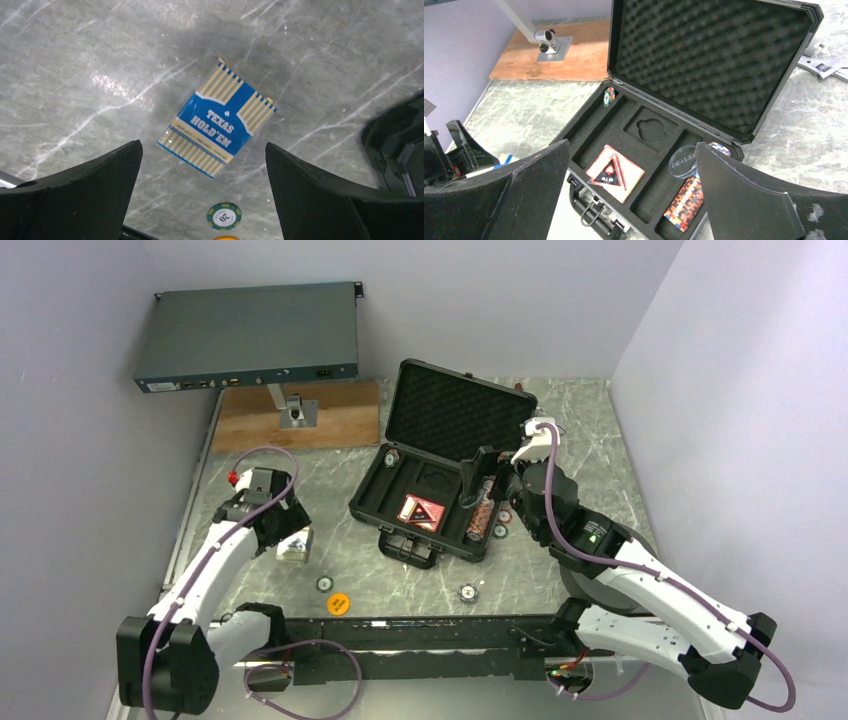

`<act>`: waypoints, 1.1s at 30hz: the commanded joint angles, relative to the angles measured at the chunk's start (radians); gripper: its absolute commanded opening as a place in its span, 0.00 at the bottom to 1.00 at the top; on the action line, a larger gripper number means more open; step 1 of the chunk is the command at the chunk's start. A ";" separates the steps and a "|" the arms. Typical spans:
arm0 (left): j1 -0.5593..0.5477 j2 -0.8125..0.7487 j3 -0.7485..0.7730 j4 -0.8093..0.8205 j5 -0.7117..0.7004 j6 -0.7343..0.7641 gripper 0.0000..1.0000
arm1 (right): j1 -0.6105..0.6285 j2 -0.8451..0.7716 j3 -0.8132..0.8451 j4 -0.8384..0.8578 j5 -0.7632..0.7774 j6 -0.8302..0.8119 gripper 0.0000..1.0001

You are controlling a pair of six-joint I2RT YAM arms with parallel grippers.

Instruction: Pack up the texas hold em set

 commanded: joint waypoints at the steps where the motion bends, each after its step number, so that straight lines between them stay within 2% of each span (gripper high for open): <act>1: 0.106 0.059 -0.013 0.148 0.124 0.088 1.00 | 0.000 -0.024 -0.002 -0.001 -0.001 0.010 0.99; 4: 0.200 0.098 -0.040 0.226 0.222 0.108 1.00 | -0.001 -0.032 -0.013 0.003 0.002 0.009 1.00; 7: 0.239 0.139 -0.067 0.297 0.302 0.118 0.99 | -0.001 -0.035 -0.018 0.003 0.008 0.007 1.00; 13: 0.247 0.159 -0.111 0.379 0.407 0.092 0.98 | -0.001 -0.033 -0.021 0.003 0.021 -0.009 1.00; 20: 0.228 0.085 -0.189 0.434 0.512 0.016 0.94 | -0.001 -0.026 -0.021 0.015 0.021 -0.017 1.00; 24: 0.127 0.052 -0.190 0.427 0.480 -0.034 0.94 | -0.001 -0.020 -0.026 0.018 0.024 -0.019 1.00; 27: 0.040 0.075 -0.141 0.394 0.403 -0.036 0.95 | -0.001 -0.019 -0.026 0.016 0.025 -0.016 1.00; 33: -0.007 0.193 -0.050 0.281 0.273 0.007 0.90 | -0.001 -0.031 -0.026 -0.001 0.029 -0.016 1.00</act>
